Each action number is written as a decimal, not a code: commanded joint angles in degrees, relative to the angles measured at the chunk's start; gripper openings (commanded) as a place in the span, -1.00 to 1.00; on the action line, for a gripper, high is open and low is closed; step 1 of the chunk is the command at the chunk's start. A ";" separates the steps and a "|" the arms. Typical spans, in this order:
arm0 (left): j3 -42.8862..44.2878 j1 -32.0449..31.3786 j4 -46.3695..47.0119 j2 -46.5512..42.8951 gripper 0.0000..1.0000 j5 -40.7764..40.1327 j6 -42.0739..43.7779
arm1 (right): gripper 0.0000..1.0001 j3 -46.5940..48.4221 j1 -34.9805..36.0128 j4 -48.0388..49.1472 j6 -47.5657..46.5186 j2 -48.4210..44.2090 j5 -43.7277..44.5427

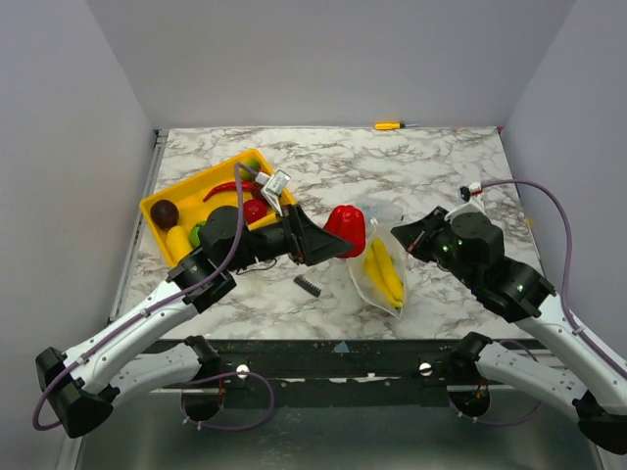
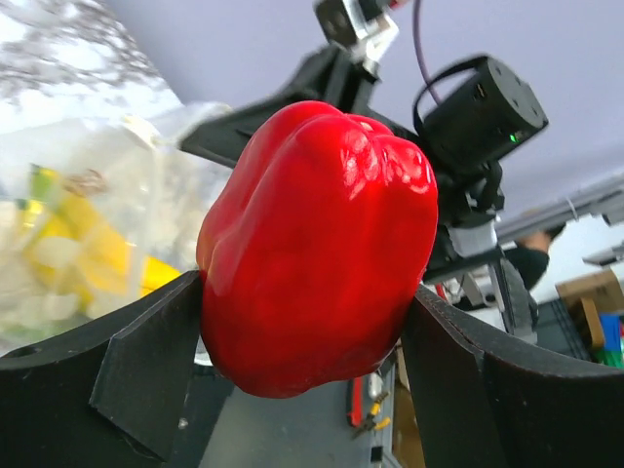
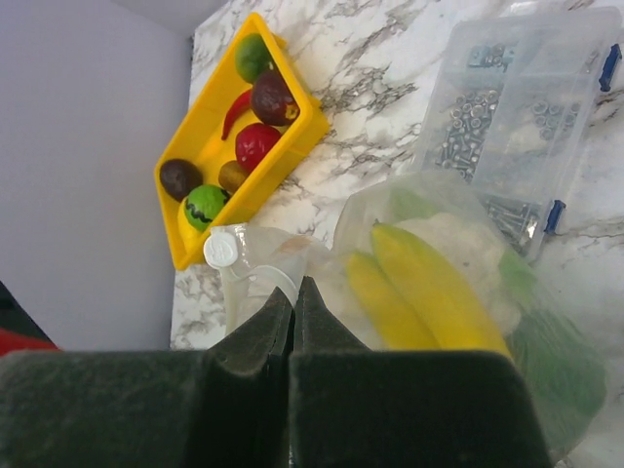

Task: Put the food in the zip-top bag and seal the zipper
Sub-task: Place the fake vegetable in the zipper food storage bag.

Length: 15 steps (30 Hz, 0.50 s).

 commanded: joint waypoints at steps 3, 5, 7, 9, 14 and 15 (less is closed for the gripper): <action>1.06 -11.61 4.41 4.36 -0.03 -8.40 1.02 | -0.99 0.15 0.24 2.65 6.90 -2.13 5.04; 0.84 -13.74 4.16 5.40 -0.03 -12.33 1.07 | -0.99 -0.12 0.20 3.15 7.08 -2.45 4.80; 0.68 -15.09 4.07 6.63 -0.03 -15.27 0.66 | -0.99 -0.36 0.20 3.18 7.49 -2.70 4.54; 0.54 -16.18 3.72 7.97 -0.02 -17.81 0.21 | -0.99 -0.61 0.19 3.27 7.85 -2.97 4.65; 3.33 -16.32 -2.21 12.15 0.12 -19.39 -2.47 | -0.99 -1.47 0.26 3.32 9.24 -3.88 5.39; 4.05 -16.56 -3.25 12.89 0.15 -19.97 -3.13 | -0.99 -1.64 0.22 3.39 9.43 -4.07 5.45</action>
